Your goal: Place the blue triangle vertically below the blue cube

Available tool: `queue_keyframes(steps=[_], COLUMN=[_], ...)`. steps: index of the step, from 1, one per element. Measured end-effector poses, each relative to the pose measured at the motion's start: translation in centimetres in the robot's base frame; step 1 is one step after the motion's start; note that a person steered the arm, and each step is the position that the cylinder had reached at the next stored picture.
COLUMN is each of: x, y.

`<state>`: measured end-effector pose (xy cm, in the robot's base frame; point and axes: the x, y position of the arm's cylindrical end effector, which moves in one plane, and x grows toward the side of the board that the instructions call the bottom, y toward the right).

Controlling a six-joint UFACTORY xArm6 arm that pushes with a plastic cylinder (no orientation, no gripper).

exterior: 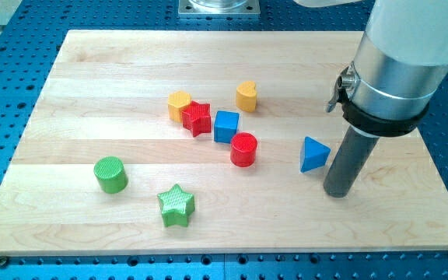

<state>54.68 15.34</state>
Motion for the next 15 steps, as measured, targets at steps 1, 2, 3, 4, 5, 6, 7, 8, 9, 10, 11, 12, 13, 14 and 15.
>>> queue_keyframes(steps=[1, 2, 3, 4, 5, 6, 7, 8, 9, 10, 11, 12, 13, 14, 15], x=[-1.6, -0.6, 0.4, -1.3, -3.6, -4.7, -4.2, -3.7, -5.3, -1.4, -2.2, -2.3, -4.7, -6.2, 0.2], y=[-0.3, -4.1, -4.4, -1.8, 2.8, -0.1, -7.5, -11.2, -12.5, -15.3, -18.3, -17.1, -11.9, -14.0, -13.0])
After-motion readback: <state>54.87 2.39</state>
